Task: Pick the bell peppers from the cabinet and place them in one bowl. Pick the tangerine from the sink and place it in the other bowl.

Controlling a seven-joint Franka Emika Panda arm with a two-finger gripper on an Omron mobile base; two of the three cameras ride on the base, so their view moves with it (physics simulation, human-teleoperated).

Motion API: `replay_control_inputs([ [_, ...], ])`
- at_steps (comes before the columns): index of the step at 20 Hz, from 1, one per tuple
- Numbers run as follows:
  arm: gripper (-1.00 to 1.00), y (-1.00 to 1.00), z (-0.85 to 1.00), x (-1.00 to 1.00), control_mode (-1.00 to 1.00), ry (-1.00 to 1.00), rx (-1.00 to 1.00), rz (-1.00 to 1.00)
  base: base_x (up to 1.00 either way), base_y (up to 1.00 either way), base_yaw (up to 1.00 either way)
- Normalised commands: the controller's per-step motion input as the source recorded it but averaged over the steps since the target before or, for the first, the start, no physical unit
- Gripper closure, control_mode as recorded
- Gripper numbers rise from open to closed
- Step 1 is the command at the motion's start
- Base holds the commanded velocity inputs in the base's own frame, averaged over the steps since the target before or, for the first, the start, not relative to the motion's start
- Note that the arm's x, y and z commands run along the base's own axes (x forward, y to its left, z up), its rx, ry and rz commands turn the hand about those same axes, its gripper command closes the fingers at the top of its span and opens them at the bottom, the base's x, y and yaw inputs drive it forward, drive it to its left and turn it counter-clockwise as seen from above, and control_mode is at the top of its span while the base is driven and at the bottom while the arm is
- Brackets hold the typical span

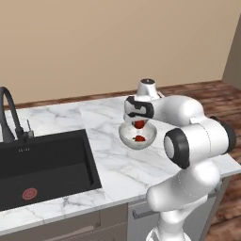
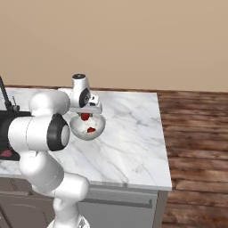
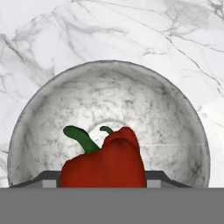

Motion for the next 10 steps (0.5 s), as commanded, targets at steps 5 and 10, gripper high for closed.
replay_control_inputs([
  [5,1.0,0.0,-0.44,0.0,-1.0,-0.01,0.0,0.0,0.0,0.0,0.0],
  [10,1.0,0.0,-0.43,0.02,-1.0,-0.02,0.0,0.0,0.0,0.0,0.0],
])
